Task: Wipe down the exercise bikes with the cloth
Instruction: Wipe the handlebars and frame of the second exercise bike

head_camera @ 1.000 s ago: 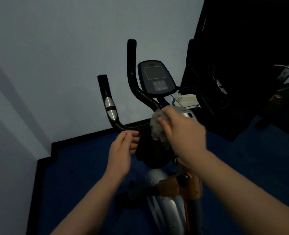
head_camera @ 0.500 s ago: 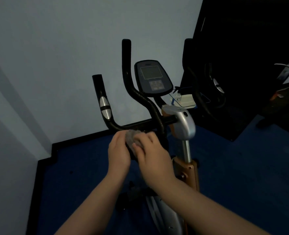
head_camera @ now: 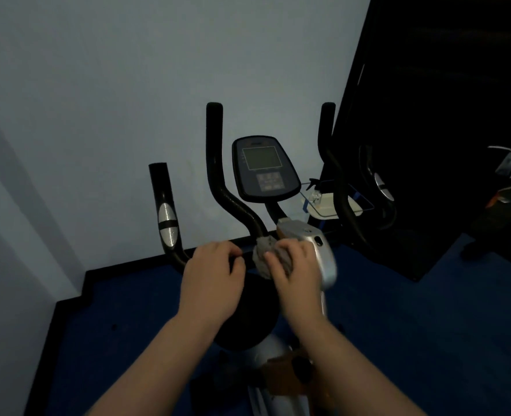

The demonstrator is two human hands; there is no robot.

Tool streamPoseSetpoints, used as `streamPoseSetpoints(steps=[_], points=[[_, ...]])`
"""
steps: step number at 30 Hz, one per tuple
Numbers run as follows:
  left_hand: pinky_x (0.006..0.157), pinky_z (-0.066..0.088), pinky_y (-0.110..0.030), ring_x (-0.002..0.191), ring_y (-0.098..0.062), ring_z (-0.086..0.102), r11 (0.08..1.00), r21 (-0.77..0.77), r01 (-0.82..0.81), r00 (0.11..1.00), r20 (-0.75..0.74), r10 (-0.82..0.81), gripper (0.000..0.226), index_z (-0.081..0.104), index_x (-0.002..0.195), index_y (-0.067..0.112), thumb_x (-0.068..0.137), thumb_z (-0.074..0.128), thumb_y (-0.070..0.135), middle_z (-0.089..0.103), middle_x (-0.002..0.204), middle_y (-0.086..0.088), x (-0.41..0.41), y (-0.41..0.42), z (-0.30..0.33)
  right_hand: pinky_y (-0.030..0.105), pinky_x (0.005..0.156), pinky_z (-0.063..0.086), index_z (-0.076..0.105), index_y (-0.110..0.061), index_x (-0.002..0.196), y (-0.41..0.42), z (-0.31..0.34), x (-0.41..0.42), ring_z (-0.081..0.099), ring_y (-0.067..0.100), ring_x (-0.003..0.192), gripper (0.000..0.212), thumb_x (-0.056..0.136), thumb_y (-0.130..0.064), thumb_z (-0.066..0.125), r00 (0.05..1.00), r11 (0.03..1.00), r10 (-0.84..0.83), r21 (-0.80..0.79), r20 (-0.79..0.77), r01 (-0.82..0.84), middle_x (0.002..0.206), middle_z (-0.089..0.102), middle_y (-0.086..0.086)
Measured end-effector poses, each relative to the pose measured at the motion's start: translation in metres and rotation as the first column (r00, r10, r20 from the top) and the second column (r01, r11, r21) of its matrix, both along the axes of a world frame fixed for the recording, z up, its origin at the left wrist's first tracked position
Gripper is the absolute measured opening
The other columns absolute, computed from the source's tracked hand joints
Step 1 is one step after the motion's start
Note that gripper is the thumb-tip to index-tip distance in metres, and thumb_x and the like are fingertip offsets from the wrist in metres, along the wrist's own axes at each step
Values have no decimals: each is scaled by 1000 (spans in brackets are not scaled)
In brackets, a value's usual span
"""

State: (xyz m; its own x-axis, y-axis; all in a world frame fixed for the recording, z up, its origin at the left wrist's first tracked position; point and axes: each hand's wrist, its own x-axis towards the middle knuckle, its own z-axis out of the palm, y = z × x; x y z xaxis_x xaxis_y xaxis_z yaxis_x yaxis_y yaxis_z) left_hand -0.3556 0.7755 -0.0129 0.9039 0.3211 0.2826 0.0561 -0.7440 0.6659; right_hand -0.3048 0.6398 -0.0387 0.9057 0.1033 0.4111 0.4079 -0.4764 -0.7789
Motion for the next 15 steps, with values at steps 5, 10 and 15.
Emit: streamPoseSetpoints(steps=[5, 10, 15], points=[[86, 43, -30, 93, -3, 47, 999, 5, -40, 999, 36, 40, 15, 62, 101, 30, 93, 50, 28, 55, 94, 17, -2, 1, -4, 9, 86, 42, 59, -29, 101, -10, -36, -14, 49, 0, 103, 12, 89, -26, 61, 991, 993, 78, 80, 105, -87, 112, 40, -9], [82, 46, -30, 94, -7, 52, 999, 17, -39, 999, 5, 39, 17, 63, 103, 29, 94, 48, 29, 56, 95, 15, 0, 0, -3, 9, 75, 40, 62, -17, 92, 9, -2, 25, 47, 3, 88, 4, 89, -18, 62, 987, 993, 104, -68, 123, -96, 103, 45, -1], [83, 38, -24, 99, -4, 49, 997, -75, -7, 1000, -8, 7, 16, 62, 102, 32, 93, 50, 27, 54, 95, 21, 0, 3, -4, 13, 78, 45, 59, -23, 94, -2, -20, -5, 52, 3, 92, 5, 90, -19, 60, 992, 993, 99, 55, 75, -103, 104, 46, -6]])
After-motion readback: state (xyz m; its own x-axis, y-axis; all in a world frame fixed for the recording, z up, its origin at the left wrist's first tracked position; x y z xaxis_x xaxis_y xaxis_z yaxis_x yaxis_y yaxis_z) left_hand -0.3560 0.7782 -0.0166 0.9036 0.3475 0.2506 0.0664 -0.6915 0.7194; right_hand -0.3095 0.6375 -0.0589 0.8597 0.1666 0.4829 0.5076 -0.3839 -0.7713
